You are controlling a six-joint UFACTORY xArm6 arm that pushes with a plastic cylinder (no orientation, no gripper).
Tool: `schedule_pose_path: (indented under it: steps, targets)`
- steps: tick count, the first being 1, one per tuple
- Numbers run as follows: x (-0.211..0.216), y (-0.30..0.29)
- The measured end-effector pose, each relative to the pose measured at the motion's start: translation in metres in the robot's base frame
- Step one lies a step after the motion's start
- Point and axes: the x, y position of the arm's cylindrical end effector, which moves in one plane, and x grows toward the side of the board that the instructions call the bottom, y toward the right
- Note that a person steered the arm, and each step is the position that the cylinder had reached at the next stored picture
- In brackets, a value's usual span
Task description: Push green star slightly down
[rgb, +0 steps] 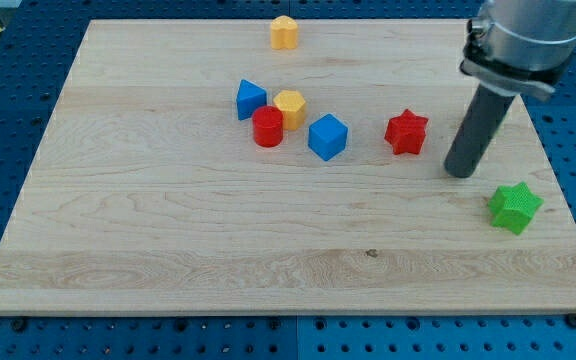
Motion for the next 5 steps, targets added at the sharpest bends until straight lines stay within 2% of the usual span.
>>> schedule_pose_path:
  steps: [1,3,5]
  targets:
    - [0.005,0.047]
    - [0.055,0.048]
    - [0.08,0.048]
